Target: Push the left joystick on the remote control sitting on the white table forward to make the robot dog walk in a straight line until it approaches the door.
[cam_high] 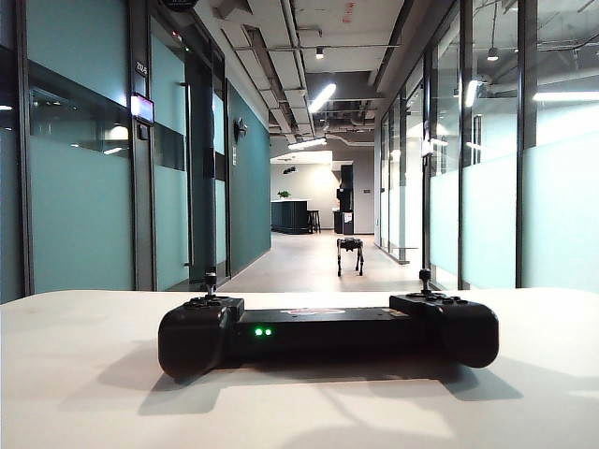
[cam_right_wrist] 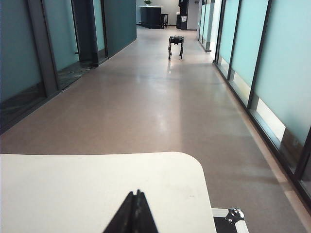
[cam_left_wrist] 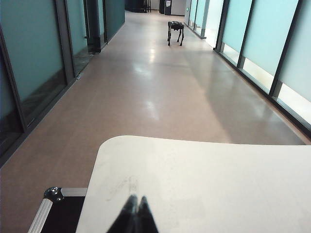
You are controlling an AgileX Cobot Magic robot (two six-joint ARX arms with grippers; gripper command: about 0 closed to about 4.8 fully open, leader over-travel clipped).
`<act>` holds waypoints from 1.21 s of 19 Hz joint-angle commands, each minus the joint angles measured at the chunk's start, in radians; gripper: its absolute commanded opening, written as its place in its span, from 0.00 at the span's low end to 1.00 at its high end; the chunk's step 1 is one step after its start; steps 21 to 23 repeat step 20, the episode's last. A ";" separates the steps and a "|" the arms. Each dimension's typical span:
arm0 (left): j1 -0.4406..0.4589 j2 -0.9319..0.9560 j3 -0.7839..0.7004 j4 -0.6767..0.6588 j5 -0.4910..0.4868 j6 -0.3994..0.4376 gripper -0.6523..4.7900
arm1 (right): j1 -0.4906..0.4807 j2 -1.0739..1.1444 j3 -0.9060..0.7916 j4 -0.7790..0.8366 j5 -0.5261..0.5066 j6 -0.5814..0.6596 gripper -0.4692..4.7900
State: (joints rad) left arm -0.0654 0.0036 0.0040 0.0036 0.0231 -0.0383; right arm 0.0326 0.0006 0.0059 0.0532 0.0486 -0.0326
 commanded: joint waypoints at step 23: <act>0.000 0.000 0.003 0.012 -0.001 0.002 0.11 | 0.002 -0.003 -0.005 -0.027 0.001 0.014 0.08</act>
